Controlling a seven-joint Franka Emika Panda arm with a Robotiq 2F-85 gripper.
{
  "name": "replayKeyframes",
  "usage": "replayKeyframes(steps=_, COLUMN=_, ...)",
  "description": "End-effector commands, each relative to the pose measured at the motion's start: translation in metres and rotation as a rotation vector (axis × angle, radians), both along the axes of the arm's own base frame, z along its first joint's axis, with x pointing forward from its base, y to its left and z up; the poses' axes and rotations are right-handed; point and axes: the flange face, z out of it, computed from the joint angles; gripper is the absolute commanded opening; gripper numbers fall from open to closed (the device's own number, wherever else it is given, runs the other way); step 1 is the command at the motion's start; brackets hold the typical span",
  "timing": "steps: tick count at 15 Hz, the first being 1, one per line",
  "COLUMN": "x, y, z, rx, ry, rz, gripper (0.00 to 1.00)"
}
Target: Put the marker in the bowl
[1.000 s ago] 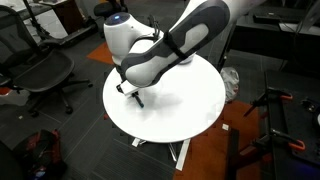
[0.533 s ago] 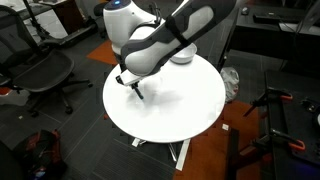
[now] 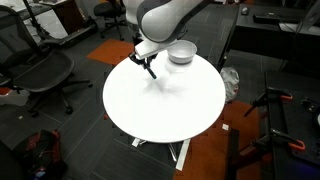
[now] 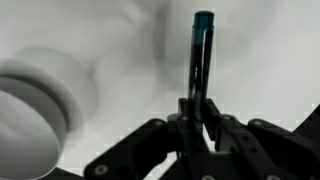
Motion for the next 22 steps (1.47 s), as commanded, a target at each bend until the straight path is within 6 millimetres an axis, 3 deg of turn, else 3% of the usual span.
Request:
replayKeyframes(steps=1, x=-0.040, y=-0.031, z=0.037, rx=-0.021, ry=0.012, rz=0.002, gripper=0.05)
replayKeyframes(steps=6, x=-0.069, y=-0.083, z=0.067, rx=-0.069, ry=0.002, rz=0.003, gripper=0.05)
replayKeyframes(steps=10, x=-0.080, y=-0.122, z=0.073, rx=-0.089, ry=-0.002, rz=0.037, gripper=0.05)
replayKeyframes(steps=15, x=-0.084, y=-0.169, z=0.065, rx=-0.106, ry=-0.027, rz=0.052, gripper=0.05)
replayKeyframes(steps=22, x=-0.085, y=-0.210, z=0.036, rx=-0.112, ry=-0.027, rz=0.010, gripper=0.05)
